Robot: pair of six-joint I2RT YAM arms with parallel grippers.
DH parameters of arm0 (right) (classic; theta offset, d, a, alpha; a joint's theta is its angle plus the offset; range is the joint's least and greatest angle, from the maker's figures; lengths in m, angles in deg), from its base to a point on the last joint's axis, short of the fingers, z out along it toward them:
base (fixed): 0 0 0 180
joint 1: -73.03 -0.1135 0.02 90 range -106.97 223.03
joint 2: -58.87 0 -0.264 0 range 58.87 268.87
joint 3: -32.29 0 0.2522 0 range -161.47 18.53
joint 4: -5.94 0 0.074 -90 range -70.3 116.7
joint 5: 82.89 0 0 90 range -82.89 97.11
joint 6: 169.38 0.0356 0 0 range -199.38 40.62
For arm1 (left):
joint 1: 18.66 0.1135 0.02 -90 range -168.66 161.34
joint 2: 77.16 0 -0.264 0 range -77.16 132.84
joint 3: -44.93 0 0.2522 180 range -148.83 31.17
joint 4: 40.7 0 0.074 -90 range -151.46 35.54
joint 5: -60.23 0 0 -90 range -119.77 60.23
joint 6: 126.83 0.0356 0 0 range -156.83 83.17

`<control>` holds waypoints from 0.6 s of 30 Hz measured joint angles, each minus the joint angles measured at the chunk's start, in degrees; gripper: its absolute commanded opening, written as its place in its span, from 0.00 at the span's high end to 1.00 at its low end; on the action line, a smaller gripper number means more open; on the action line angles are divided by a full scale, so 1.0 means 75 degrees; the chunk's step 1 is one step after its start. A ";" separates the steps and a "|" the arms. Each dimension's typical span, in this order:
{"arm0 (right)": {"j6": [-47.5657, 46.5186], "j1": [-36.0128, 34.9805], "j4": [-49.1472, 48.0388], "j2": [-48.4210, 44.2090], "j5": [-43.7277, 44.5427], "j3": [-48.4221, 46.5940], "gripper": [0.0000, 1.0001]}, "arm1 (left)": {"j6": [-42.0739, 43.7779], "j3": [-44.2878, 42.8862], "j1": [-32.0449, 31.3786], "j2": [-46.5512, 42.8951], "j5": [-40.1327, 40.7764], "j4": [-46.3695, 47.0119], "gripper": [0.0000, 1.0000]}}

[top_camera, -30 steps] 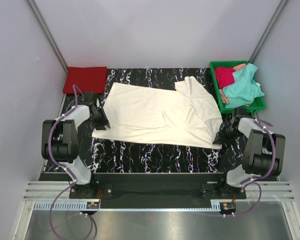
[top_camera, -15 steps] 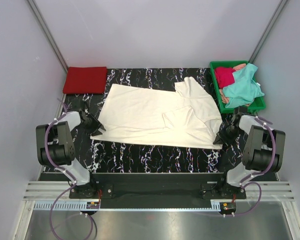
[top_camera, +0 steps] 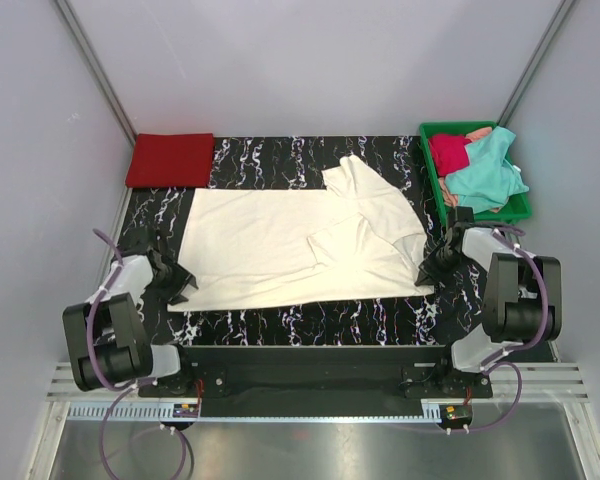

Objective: Fold and stack the t-shirts
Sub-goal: Fold the tshirt

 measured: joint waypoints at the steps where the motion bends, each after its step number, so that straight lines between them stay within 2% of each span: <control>1: -0.0070 -0.0012 -0.0015 -0.0047 0.0035 0.0026 1.00 | -0.0006 0.0020 0.0009 -0.0140 0.0119 -0.0178 0.51; 3: -0.0256 -0.0050 -0.0006 -0.0146 0.0134 0.0055 0.96 | 0.0038 0.0020 0.0020 -0.0460 0.0312 -0.0510 0.44; 7: -0.0793 -0.0131 0.0192 -0.0405 0.0388 -0.0020 0.54 | 0.0224 -0.0154 0.0017 -0.1367 0.0408 -0.0947 0.37; 8: -0.0956 -0.0149 0.0280 -0.0466 0.0391 -0.0131 0.32 | 0.0309 -0.0323 -0.0003 -0.1577 0.0449 -0.1067 0.37; 9: -0.1055 -0.0169 0.0309 -0.0519 0.0393 -0.0251 0.20 | 0.0425 -0.0533 -0.0041 -0.1728 0.0495 -0.1166 0.37; 10: -0.1186 -0.0195 0.0361 -0.0577 0.0388 -0.0440 0.01 | 0.0571 -0.0766 -0.0087 -0.1795 0.0548 -0.1227 0.37; 14: -0.1556 -0.0259 0.0169 -0.0857 0.0003 -0.1125 0.00 | 0.1145 -0.1428 -0.0213 -0.1649 0.0589 -0.1096 0.40; 16: -0.1682 -0.0318 -0.0038 -0.0941 -0.0338 -0.1291 0.00 | 0.1376 -0.1539 -0.0221 -0.1367 0.0589 -0.1035 0.47; 18: -0.1786 -0.0361 -0.0189 -0.0944 -0.0664 -0.1332 0.00 | 0.1594 -0.1676 -0.0221 -0.0924 0.0592 -0.1113 0.49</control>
